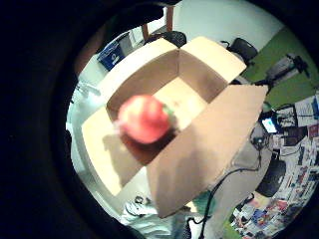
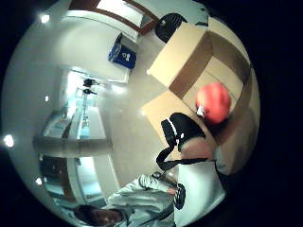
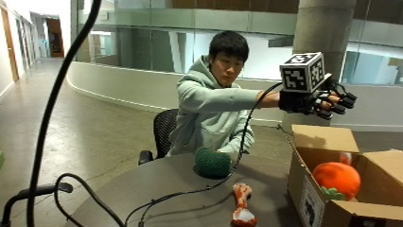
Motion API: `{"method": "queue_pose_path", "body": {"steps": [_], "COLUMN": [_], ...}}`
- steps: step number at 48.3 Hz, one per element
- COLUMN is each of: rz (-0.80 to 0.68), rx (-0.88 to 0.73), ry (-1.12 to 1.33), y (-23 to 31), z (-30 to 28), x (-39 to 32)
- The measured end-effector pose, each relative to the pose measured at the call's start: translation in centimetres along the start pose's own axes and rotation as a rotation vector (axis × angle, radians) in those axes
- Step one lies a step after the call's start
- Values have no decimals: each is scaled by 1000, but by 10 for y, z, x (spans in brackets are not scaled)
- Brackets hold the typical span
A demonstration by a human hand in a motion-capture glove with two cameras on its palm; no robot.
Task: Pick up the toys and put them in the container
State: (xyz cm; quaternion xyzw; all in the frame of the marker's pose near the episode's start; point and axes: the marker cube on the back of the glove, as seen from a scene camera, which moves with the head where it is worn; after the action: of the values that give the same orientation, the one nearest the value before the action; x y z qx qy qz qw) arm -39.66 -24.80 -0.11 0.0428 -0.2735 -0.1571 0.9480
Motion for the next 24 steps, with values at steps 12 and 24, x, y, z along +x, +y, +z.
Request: {"method": "queue_pose_path", "body": {"steps": [12,24], "rz": [-58,-68], "rx": [-4,-202], "ry": [38,224], "y": [45,157], "z": [-40,-55], "x": [18,69]}}
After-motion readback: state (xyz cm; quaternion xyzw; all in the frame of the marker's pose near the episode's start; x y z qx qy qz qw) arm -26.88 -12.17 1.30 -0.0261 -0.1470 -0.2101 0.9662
